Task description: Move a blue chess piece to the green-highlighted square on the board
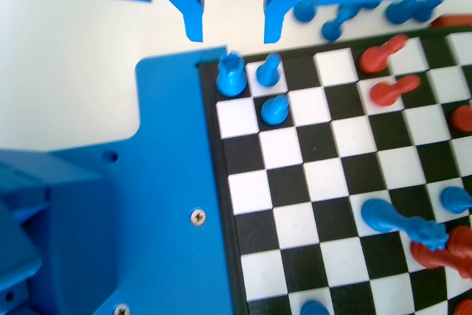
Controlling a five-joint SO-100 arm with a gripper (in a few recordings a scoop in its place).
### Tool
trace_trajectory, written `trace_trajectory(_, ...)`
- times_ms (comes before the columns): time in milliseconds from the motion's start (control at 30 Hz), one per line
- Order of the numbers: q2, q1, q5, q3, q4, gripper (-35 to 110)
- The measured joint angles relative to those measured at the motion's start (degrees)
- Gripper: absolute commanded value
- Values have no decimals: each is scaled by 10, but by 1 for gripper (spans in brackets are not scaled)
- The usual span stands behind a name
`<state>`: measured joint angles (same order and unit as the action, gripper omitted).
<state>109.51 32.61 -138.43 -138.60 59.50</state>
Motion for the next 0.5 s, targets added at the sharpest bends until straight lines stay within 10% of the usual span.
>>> trace_trajectory(500,-28,6,-7,-25,-69,15)
